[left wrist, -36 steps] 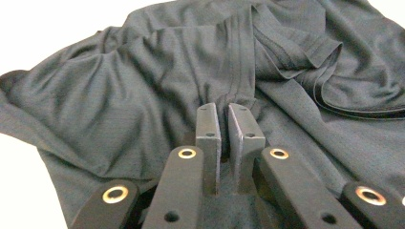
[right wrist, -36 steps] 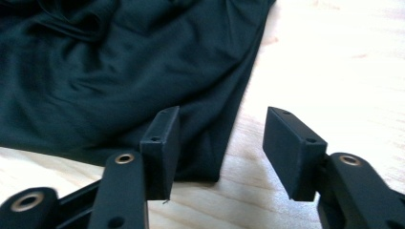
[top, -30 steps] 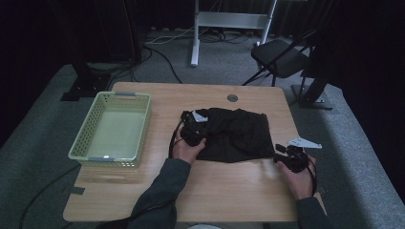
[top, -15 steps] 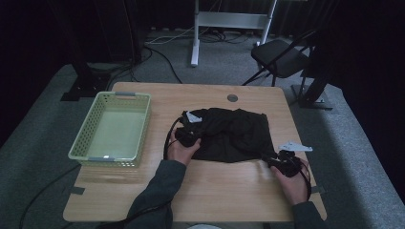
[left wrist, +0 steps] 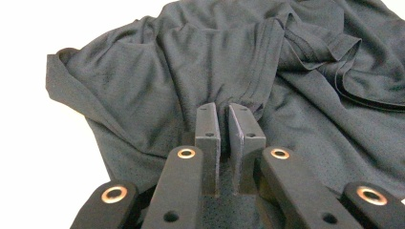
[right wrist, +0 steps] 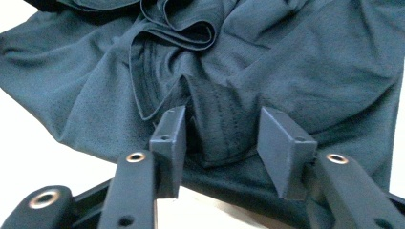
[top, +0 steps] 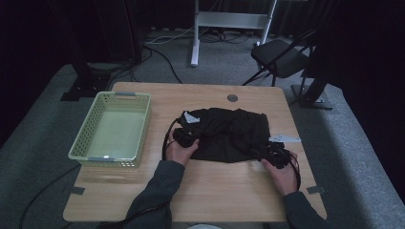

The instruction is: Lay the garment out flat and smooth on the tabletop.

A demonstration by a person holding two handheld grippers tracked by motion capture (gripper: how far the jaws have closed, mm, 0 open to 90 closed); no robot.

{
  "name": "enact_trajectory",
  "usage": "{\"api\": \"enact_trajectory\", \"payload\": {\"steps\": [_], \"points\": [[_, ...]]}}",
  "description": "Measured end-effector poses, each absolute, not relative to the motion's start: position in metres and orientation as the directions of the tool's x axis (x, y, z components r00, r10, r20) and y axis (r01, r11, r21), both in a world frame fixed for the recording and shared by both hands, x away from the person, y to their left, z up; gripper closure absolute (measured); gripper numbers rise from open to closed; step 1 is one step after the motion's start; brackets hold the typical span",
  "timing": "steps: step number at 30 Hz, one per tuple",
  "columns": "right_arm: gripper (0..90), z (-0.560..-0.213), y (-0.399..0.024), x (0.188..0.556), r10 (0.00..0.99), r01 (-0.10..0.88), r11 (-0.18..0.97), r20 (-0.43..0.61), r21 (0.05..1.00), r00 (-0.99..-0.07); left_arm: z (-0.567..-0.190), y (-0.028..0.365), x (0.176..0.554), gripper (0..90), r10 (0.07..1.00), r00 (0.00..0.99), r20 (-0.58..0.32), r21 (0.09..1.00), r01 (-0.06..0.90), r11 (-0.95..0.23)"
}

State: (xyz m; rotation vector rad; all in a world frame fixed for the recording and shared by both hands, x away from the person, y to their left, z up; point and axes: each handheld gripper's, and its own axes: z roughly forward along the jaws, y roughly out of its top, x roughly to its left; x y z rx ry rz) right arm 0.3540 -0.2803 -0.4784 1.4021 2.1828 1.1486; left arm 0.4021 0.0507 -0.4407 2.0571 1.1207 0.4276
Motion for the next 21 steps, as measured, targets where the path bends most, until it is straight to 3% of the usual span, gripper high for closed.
{"api": "enact_trajectory", "payload": {"steps": [3,10,21], "points": [[55.4,-0.48,-0.279,0.359,0.87,0.627,0.213,0.146,0.749,-0.47,-0.441,0.052,0.402,84.3,0.825,0.563,-0.058,0.739,0.58,-0.344],[78.6,-0.472,-0.285,0.356,0.874,0.617,0.215,0.133,0.757,-0.468,-0.44,0.058,0.396,84.4,0.824,0.563,-0.069,0.75,0.574,-0.329],[83.1,-0.463,-0.297,0.338,0.877,0.589,0.219,0.108,0.778,-0.468,-0.441,0.073,0.378,84.3,0.822,0.563,-0.089,0.763,0.569,-0.307]]}}
